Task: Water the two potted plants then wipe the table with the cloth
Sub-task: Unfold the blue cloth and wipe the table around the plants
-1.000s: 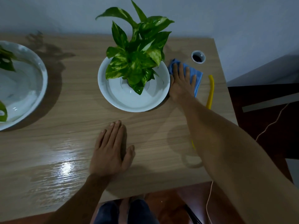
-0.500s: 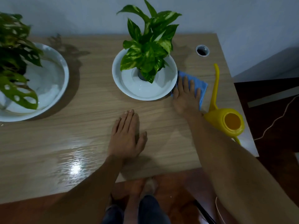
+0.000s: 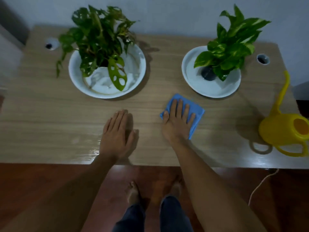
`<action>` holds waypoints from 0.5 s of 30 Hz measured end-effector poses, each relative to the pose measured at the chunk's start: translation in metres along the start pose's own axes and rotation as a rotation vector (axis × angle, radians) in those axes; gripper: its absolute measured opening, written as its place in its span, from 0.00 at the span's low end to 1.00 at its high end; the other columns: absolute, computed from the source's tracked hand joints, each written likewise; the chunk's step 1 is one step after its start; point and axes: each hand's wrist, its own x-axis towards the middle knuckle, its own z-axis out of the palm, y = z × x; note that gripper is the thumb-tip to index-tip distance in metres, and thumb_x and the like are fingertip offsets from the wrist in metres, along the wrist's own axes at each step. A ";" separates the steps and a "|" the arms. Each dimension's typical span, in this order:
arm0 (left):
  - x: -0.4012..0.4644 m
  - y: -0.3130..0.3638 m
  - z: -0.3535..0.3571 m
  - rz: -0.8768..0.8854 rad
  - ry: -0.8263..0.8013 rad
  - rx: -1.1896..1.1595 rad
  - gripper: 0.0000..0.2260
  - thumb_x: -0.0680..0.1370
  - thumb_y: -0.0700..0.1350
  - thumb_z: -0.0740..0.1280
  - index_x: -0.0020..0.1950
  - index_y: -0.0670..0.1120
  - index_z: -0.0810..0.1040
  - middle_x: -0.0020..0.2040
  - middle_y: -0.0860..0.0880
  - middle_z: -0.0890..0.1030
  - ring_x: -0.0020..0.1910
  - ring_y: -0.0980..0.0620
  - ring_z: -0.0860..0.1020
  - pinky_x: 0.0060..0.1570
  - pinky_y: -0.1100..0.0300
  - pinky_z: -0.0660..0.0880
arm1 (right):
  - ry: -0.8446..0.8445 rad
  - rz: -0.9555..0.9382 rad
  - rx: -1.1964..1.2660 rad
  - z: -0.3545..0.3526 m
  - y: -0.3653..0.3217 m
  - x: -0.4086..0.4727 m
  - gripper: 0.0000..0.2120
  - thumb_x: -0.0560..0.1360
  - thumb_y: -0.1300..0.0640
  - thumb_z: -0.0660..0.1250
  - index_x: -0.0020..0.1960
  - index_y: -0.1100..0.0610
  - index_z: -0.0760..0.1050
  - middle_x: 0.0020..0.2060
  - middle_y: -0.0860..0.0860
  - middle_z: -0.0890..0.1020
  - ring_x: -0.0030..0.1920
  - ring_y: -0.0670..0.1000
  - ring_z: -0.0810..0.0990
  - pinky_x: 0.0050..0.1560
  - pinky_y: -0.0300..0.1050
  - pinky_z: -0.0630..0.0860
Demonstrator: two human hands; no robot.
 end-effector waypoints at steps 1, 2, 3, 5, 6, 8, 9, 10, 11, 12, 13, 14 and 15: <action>-0.005 -0.014 -0.005 -0.037 -0.001 0.006 0.32 0.82 0.59 0.55 0.83 0.44 0.60 0.84 0.46 0.60 0.83 0.48 0.56 0.81 0.48 0.52 | -0.019 -0.044 -0.005 0.006 -0.021 -0.002 0.30 0.85 0.41 0.41 0.84 0.50 0.40 0.84 0.48 0.43 0.84 0.55 0.40 0.80 0.65 0.38; -0.010 -0.028 -0.010 -0.073 -0.002 0.014 0.33 0.82 0.60 0.55 0.83 0.44 0.59 0.84 0.47 0.59 0.84 0.48 0.55 0.82 0.49 0.51 | -0.033 -0.089 -0.010 0.011 -0.040 -0.004 0.30 0.85 0.41 0.40 0.84 0.50 0.40 0.84 0.48 0.42 0.84 0.54 0.39 0.80 0.65 0.38; -0.012 -0.040 -0.015 -0.103 0.000 0.021 0.33 0.82 0.60 0.54 0.83 0.45 0.58 0.84 0.47 0.58 0.84 0.49 0.54 0.82 0.49 0.50 | -0.038 -0.129 -0.016 0.016 -0.058 -0.005 0.31 0.85 0.40 0.40 0.84 0.50 0.40 0.84 0.48 0.42 0.84 0.54 0.39 0.80 0.65 0.38; -0.016 -0.061 -0.023 -0.151 0.003 0.020 0.32 0.83 0.59 0.54 0.84 0.44 0.56 0.85 0.46 0.56 0.84 0.49 0.52 0.82 0.49 0.49 | -0.043 -0.189 -0.013 0.024 -0.090 -0.009 0.31 0.84 0.40 0.39 0.85 0.50 0.42 0.84 0.48 0.43 0.84 0.54 0.39 0.80 0.65 0.37; -0.016 -0.070 -0.027 -0.185 0.006 0.009 0.32 0.83 0.59 0.53 0.84 0.44 0.56 0.85 0.46 0.56 0.84 0.48 0.52 0.82 0.49 0.49 | -0.045 -0.213 -0.009 0.028 -0.106 -0.013 0.32 0.84 0.40 0.39 0.85 0.51 0.43 0.84 0.48 0.45 0.84 0.54 0.40 0.80 0.65 0.37; -0.017 -0.086 -0.034 -0.266 0.028 -0.009 0.32 0.83 0.58 0.52 0.84 0.44 0.56 0.85 0.46 0.56 0.84 0.47 0.52 0.82 0.48 0.49 | -0.034 -0.252 -0.011 0.037 -0.136 -0.025 0.32 0.84 0.40 0.39 0.84 0.52 0.45 0.84 0.49 0.48 0.84 0.54 0.41 0.80 0.65 0.38; -0.017 -0.094 -0.038 -0.297 0.046 -0.011 0.32 0.82 0.58 0.52 0.83 0.44 0.57 0.84 0.45 0.57 0.84 0.47 0.53 0.82 0.48 0.49 | -0.035 -0.278 -0.014 0.041 -0.149 -0.033 0.32 0.84 0.40 0.39 0.84 0.52 0.45 0.84 0.49 0.48 0.84 0.54 0.41 0.79 0.65 0.38; -0.017 -0.101 -0.041 -0.318 0.063 -0.013 0.31 0.82 0.57 0.53 0.83 0.43 0.58 0.84 0.45 0.57 0.84 0.46 0.54 0.81 0.47 0.50 | -0.044 -0.319 -0.020 0.044 -0.158 -0.040 0.32 0.84 0.40 0.39 0.85 0.52 0.45 0.84 0.49 0.48 0.84 0.54 0.41 0.79 0.65 0.38; -0.017 -0.107 -0.044 -0.335 0.077 -0.018 0.31 0.82 0.57 0.53 0.83 0.43 0.58 0.84 0.45 0.58 0.84 0.46 0.54 0.81 0.47 0.51 | -0.051 -0.375 -0.038 0.048 -0.163 -0.047 0.32 0.84 0.40 0.39 0.85 0.51 0.44 0.84 0.49 0.47 0.84 0.53 0.40 0.80 0.64 0.38; -0.017 -0.112 -0.046 -0.354 0.088 -0.030 0.31 0.82 0.56 0.53 0.83 0.43 0.58 0.84 0.44 0.58 0.84 0.45 0.54 0.81 0.46 0.51 | -0.057 -0.439 -0.067 0.052 -0.164 -0.052 0.31 0.84 0.40 0.39 0.85 0.51 0.44 0.84 0.48 0.46 0.84 0.53 0.39 0.80 0.64 0.38; -0.016 -0.117 -0.048 -0.375 0.097 -0.043 0.31 0.82 0.56 0.53 0.82 0.43 0.59 0.84 0.44 0.58 0.84 0.45 0.54 0.81 0.46 0.51 | -0.059 -0.497 -0.096 0.053 -0.162 -0.055 0.31 0.85 0.41 0.39 0.85 0.51 0.43 0.84 0.48 0.45 0.83 0.53 0.39 0.80 0.64 0.39; -0.015 -0.122 -0.050 -0.395 0.104 -0.053 0.31 0.82 0.56 0.53 0.82 0.44 0.59 0.84 0.45 0.58 0.84 0.45 0.54 0.81 0.46 0.51 | -0.056 -0.540 -0.120 0.054 -0.159 -0.056 0.31 0.85 0.41 0.39 0.85 0.51 0.43 0.84 0.48 0.44 0.84 0.53 0.39 0.80 0.64 0.39; -0.014 -0.128 -0.052 -0.411 0.111 -0.056 0.31 0.82 0.56 0.53 0.82 0.44 0.58 0.84 0.45 0.58 0.84 0.45 0.54 0.81 0.45 0.51 | -0.048 -0.563 -0.134 0.054 -0.157 -0.056 0.31 0.85 0.41 0.39 0.85 0.51 0.43 0.84 0.48 0.44 0.84 0.54 0.39 0.80 0.64 0.40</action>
